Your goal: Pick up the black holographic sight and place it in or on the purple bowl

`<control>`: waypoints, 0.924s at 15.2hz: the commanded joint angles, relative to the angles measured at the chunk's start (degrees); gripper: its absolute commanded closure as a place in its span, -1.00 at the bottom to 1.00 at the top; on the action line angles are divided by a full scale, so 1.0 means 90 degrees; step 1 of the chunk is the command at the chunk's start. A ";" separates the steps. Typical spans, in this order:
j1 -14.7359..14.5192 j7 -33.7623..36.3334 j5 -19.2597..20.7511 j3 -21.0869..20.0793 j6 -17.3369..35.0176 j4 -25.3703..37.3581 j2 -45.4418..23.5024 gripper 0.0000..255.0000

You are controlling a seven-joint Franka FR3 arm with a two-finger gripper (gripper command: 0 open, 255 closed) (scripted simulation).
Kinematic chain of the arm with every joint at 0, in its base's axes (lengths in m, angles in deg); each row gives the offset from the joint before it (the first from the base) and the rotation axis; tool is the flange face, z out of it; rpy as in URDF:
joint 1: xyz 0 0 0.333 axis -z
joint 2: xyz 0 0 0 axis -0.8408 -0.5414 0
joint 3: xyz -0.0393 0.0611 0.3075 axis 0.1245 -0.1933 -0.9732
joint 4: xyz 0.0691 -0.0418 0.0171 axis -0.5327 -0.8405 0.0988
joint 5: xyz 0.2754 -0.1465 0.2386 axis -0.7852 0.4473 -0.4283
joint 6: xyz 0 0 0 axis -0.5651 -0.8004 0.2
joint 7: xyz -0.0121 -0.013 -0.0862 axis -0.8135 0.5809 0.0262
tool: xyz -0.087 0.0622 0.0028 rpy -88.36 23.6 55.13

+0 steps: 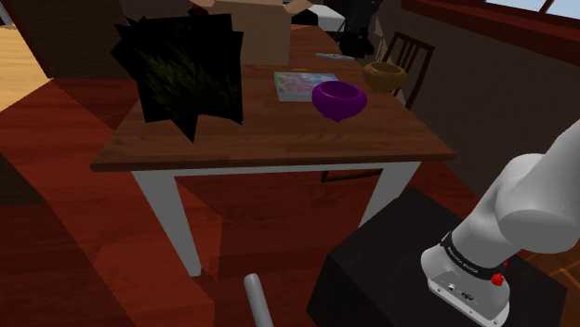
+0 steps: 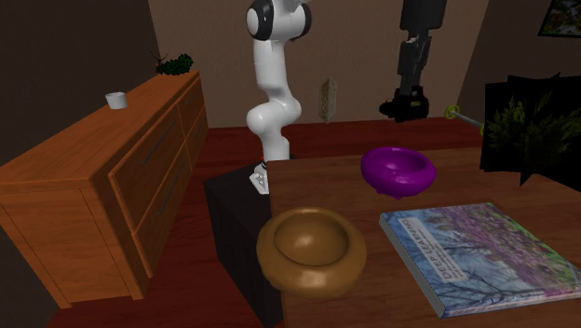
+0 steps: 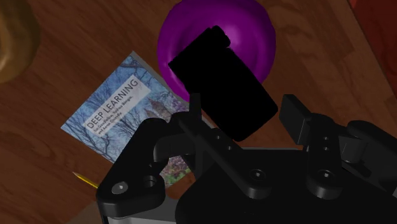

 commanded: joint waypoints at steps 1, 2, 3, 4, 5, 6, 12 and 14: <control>-0.0073 0.0165 -0.0064 -0.0079 -0.0137 0.0430 -0.0292 1.00; -0.0076 0.0169 -0.0054 -0.0084 -0.0037 0.0285 -0.0246 1.00; -0.0078 0.0172 -0.0045 -0.0089 0.0062 0.0142 -0.0201 1.00; -0.0080 0.0174 -0.0037 -0.0092 0.0159 0.0007 -0.0162 1.00; -0.0082 0.0177 -0.0030 -0.0096 0.0256 -0.0127 -0.0123 1.00; -0.0083 0.0179 -0.0023 -0.0099 0.0351 -0.0258 -0.0087 1.00; -0.0088 0.0187 0.0011 -0.0113 0.0907 -0.0988 0.0091 1.00; -0.0088 0.0187 0.0019 -0.0116 0.1087 -0.1212 0.0136 1.00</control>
